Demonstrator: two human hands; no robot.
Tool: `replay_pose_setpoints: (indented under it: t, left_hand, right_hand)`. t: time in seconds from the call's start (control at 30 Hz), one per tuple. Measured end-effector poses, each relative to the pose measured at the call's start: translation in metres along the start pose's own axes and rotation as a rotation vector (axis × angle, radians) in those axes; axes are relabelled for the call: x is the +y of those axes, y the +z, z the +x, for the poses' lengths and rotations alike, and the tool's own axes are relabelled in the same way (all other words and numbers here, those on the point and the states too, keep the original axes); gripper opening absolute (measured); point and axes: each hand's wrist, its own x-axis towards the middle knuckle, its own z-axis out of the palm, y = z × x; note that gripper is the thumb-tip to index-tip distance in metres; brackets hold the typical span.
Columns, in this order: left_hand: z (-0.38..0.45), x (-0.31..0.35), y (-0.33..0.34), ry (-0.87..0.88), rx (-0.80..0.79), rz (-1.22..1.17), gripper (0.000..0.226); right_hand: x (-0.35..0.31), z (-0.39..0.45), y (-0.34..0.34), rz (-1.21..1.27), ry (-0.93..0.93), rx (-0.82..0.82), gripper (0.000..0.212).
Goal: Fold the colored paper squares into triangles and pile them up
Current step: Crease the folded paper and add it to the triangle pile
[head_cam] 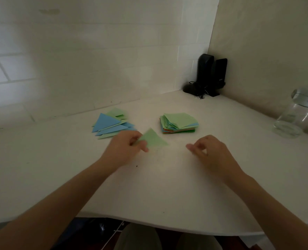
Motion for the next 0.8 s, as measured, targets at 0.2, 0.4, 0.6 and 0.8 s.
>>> replay_pose_setpoints:
  t: [0.2, 0.4, 0.6, 0.8]
  left_hand:
    - [0.043, -0.041, -0.066, -0.145, 0.311, 0.07, 0.036]
    - [0.073, -0.076, -0.09, -0.297, 0.313, 0.185, 0.041]
    - [0.081, -0.101, -0.089, -0.37, 0.213, 0.418, 0.04]
    - [0.074, -0.098, -0.086, -0.416, 0.374, 0.486, 0.046]
  right_hand:
    - [-0.002, 0.049, 0.007, 0.051, -0.081, 0.187, 0.017]
    - [-0.005, 0.081, 0.03, -0.027, -0.065, 0.182, 0.02]
    - [-0.005, 0.086, 0.035, -0.036, -0.106, 0.309, 0.014]
    - [-0.009, 0.077, 0.008, -0.121, -0.204, 0.467, 0.005]
